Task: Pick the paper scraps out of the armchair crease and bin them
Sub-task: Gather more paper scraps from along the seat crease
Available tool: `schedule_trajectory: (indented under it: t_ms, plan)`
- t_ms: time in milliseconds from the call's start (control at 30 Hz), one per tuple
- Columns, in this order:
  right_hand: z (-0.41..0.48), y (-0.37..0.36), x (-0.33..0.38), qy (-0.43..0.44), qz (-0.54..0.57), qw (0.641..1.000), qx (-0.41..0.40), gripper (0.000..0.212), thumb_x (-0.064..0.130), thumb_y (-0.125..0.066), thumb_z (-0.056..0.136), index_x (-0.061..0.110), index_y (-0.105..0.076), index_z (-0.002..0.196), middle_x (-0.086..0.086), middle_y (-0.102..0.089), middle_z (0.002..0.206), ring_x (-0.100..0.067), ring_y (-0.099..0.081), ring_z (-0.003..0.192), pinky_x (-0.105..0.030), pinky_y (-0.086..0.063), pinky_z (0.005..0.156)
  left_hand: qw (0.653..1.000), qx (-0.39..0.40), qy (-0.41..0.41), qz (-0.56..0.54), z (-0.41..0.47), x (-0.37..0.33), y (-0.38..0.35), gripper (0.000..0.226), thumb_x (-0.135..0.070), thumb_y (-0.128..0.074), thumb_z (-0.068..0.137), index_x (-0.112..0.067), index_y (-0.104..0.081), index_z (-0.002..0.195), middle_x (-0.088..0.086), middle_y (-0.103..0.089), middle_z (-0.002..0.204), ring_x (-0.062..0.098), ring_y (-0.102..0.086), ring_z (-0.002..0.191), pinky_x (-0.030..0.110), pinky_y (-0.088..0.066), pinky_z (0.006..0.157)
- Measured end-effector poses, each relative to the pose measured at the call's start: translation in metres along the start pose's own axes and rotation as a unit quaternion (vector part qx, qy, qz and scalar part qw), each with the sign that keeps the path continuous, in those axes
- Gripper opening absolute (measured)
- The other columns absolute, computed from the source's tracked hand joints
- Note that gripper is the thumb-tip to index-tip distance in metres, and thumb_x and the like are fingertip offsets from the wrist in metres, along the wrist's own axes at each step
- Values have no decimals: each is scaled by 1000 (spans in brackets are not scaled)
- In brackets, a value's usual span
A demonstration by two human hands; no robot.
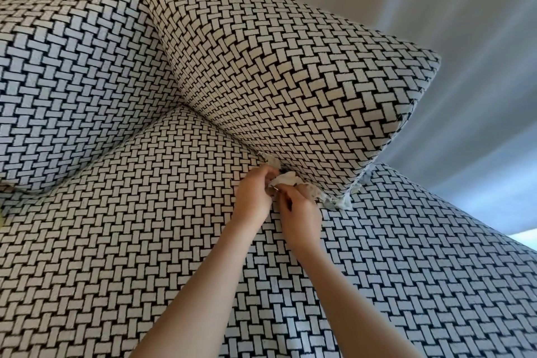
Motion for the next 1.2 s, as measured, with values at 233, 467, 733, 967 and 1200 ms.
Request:
schedule_trajectory:
  t_ms: [233, 467, 733, 967, 1200]
  plan:
    - [-13, 8, -14, -64, 106, 992, -38, 21, 24, -50, 93, 12, -67, 95, 0, -59, 95, -13, -53, 73, -21, -40, 63, 990, 8, -27, 140, -6, -6, -7, 23, -5, -52, 88, -8, -58, 110, 7, -64, 108, 23, -58, 102, 29, -48, 84]
    - [-5, 19, -34, -202, 280, 938, -25, 17, 9, -48, 92, 12, -65, 96, 0, -66, 89, -12, -61, 79, -13, -46, 64, 982, 88, 61, 156, -9, -10, -13, 31, -21, -45, 93, -16, -52, 123, 10, -46, 121, 26, -50, 109, 32, -44, 90]
    - [-12, -1, -20, -290, 551, 782, 27, 21, -5, -49, 90, 2, -61, 105, -11, -62, 87, -12, -60, 64, -16, -53, 56, 818, -19, 349, -456, -28, 18, -11, 46, 24, -26, 73, -6, -46, 101, 8, -47, 64, 14, -42, 51, 13, -35, 37]
    - [-19, 22, -23, -253, 505, 824, -52, 7, -2, -62, 83, 5, -63, 84, -6, -68, 76, -11, -65, 61, -17, -55, 58, 723, -3, 430, -540, -47, 14, -34, 37, 23, -15, 72, -1, -44, 74, 15, -61, 63, 19, -58, 54, 16, -47, 40]
    - [-30, 51, -43, -207, 411, 887, -48, 7, 10, -65, 83, 15, -70, 83, 0, -70, 76, -8, -64, 68, -18, -53, 65, 683, 44, 355, -637, -65, -23, -70, 22, 1, -27, 77, -6, -48, 76, 6, -51, 59, 17, -48, 57, 27, -43, 56]
Point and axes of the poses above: each hand's wrist, its own z-axis towards the middle knuckle, its own y-axis out of the back of the hand, x = y × z, the point moved 9 cm from there along z, towards the middle knuckle
